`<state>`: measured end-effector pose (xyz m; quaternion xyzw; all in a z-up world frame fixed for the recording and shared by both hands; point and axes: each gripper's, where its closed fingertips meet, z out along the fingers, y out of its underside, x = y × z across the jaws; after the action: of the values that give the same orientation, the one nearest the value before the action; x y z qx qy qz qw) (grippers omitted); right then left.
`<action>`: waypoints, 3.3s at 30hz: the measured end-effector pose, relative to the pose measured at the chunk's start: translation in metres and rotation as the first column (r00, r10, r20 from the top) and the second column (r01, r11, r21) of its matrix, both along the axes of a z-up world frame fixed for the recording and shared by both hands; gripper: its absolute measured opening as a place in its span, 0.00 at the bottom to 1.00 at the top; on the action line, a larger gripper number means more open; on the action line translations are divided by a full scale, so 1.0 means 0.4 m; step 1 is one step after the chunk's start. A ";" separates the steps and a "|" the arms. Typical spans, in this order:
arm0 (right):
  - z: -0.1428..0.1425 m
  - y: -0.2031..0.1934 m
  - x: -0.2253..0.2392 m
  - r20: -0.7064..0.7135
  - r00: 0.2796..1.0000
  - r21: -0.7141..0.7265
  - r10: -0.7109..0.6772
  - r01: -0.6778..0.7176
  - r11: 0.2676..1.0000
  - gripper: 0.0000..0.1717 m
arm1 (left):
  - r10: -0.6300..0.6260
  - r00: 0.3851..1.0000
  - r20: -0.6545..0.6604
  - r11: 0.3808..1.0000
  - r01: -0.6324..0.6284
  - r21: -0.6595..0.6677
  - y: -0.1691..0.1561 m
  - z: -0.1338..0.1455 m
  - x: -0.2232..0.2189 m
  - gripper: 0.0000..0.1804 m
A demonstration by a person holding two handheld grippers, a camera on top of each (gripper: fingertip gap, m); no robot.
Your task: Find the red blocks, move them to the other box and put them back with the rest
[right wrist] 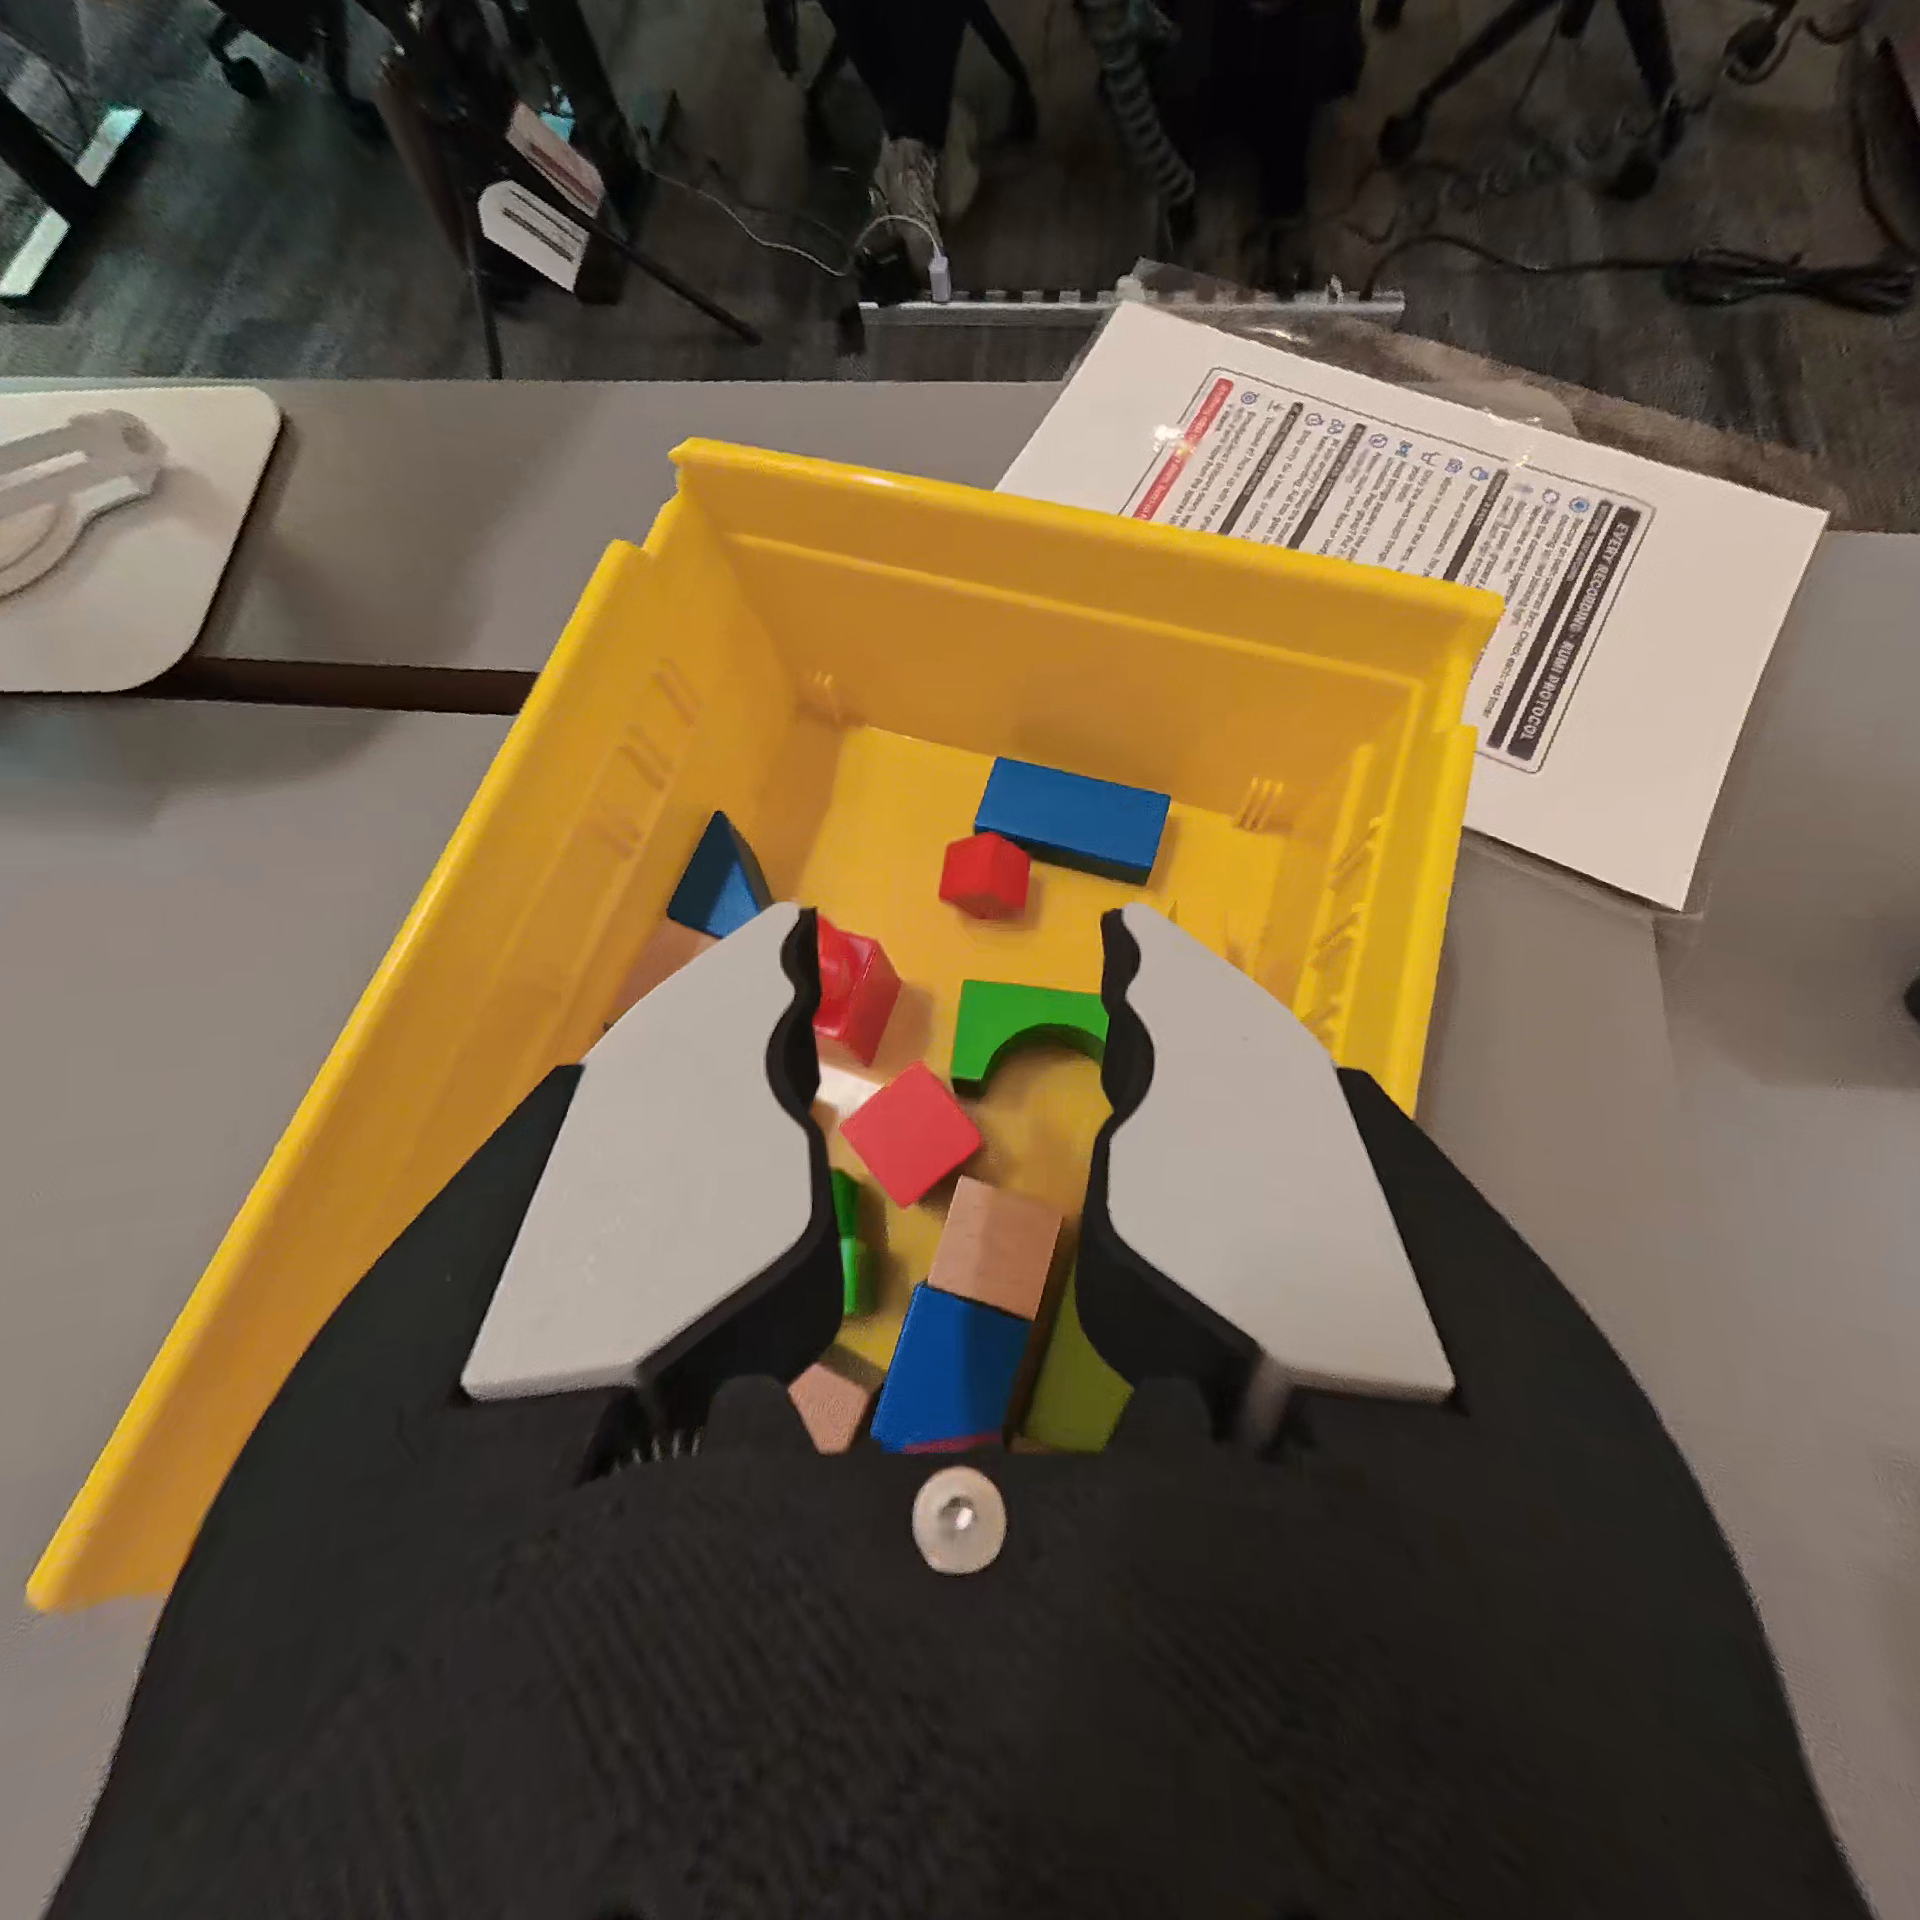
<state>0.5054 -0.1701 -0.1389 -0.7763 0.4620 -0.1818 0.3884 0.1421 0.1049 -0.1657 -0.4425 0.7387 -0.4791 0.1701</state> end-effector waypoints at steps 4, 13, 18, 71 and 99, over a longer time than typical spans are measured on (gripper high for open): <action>0.047 -0.012 -0.088 0.082 0.995 0.017 0.058 -0.060 0.998 0.32 | -0.015 1.000 -0.024 1.000 0.015 0.001 -0.021 0.001 0.016 0.25; 0.152 -0.098 -0.386 0.354 0.933 0.053 0.055 -0.079 0.995 0.35 | 0.005 0.998 -0.056 1.000 -0.006 -0.010 -0.096 0.039 0.105 0.39; 0.117 -0.124 -0.501 0.418 0.907 -0.006 0.046 -0.048 0.999 0.39 | -0.005 0.997 -0.072 0.998 0.000 -0.064 -0.174 0.090 0.178 0.45; 0.085 -0.210 -0.588 0.517 0.856 0.063 0.012 -0.052 0.997 0.47 | 0.314 0.686 -0.657 0.925 -0.063 0.376 -0.465 -0.201 0.743 0.10; 0.195 0.026 -0.726 0.601 0.778 0.093 0.183 -0.295 0.951 0.43 | 0.009 0.588 -0.809 0.843 0.430 0.323 0.064 0.084 0.211 0.03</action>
<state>0.2152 -0.1597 -0.0610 -0.6959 0.2316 -0.3181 0.6007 0.2263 0.1304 -0.1321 -0.4538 0.8808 -0.0516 -0.1248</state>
